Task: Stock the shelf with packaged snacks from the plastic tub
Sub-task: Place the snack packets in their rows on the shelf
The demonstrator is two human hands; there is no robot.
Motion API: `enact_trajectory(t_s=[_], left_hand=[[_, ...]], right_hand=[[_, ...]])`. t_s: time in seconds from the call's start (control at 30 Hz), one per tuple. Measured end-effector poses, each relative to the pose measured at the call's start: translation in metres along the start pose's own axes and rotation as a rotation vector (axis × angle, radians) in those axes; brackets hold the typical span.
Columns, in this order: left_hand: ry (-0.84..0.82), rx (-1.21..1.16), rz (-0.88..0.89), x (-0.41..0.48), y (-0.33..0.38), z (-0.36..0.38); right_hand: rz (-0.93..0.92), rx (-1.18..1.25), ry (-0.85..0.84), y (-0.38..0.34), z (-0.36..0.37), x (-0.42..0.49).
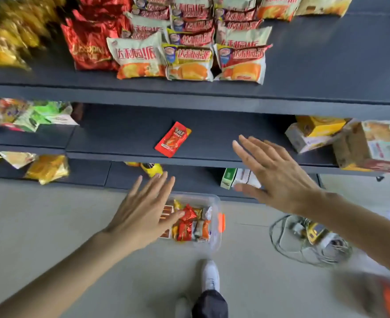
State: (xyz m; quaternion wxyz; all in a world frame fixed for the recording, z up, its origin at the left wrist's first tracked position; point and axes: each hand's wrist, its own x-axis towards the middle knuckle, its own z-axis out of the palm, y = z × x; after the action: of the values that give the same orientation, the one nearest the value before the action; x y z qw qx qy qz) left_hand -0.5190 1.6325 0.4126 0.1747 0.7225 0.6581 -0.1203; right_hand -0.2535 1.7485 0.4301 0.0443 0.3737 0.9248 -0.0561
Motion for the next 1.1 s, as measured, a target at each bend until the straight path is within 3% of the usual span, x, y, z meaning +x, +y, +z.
enact_trajectory(t_s=[0.23, 0.37, 0.47, 0.53, 0.73, 0.83, 1.0, 1.1], left_hand=[[-0.159, -0.041, -0.258, 0.017, -0.067, 0.125], [-0.215, -0.246, -0.501, 0.028, -0.085, 0.199], [-0.144, -0.47, -0.667, 0.035, -0.086, 0.253], [-0.112, -0.498, -0.703, 0.039, -0.086, 0.29], [-0.042, -0.437, -0.721, 0.082, -0.128, 0.415], [0.08, -0.482, -0.76, 0.111, -0.149, 0.473], [0.272, -0.721, -0.758, 0.154, -0.166, 0.536], [0.321, -0.64, -0.776, 0.162, -0.162, 0.554]], right_hand=[[0.082, 0.216, -0.365, -0.041, 0.151, 0.028], [0.321, 0.438, -0.527, -0.06, 0.24, 0.039], [0.542, 0.644, -0.64, -0.077, 0.317, 0.044], [0.657, 0.724, -0.715, -0.089, 0.369, 0.047], [0.744, 0.865, -0.715, -0.113, 0.522, 0.082], [0.754, 0.903, -0.633, -0.12, 0.586, 0.109], [0.837, 0.999, -0.553, -0.12, 0.674, 0.138], [0.929, 1.103, -0.537, -0.128, 0.703, 0.142]])
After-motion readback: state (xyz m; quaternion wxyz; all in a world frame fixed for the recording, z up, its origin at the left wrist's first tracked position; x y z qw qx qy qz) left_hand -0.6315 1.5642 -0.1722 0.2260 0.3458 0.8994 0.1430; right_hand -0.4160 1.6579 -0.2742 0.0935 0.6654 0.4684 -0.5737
